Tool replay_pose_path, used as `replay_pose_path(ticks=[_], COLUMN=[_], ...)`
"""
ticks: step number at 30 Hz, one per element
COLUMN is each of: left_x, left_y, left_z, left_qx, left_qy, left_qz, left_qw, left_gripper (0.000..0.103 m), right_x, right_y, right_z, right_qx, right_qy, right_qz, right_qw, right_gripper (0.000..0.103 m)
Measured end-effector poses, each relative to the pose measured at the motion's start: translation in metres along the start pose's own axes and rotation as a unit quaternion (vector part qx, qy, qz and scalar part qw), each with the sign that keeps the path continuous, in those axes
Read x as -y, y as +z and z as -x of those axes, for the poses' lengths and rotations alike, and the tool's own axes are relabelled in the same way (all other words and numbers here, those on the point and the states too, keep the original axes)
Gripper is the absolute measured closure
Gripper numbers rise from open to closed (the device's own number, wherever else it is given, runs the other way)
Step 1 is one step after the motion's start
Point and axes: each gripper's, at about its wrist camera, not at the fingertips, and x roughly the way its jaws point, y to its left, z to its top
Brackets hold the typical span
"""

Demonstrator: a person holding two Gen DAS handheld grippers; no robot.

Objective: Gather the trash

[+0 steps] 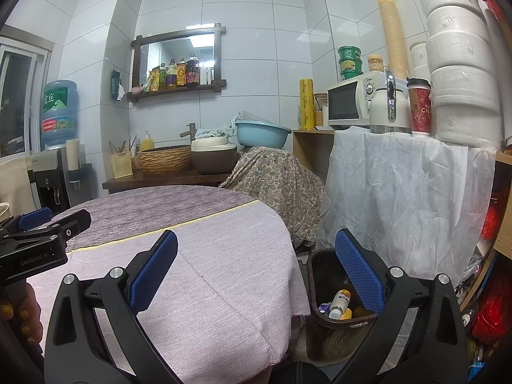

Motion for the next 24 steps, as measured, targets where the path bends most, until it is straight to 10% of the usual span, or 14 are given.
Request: replay_pose_path(ticks=[24], left_x=[-0.0032], left_y=[-0.001], left_z=[0.0006], left_qx=[-0.005], left_qy=[0.002], left_qz=[-0.001], left_qw=[1.0], left_gripper=[0.005], right_x=[-0.0004], right_y=[0.0005], right_z=[-0.0007], right_qx=[-0.001], right_qy=[0.0], right_qz=[-0.001], right_qw=[1.0], right_gripper=[0.006])
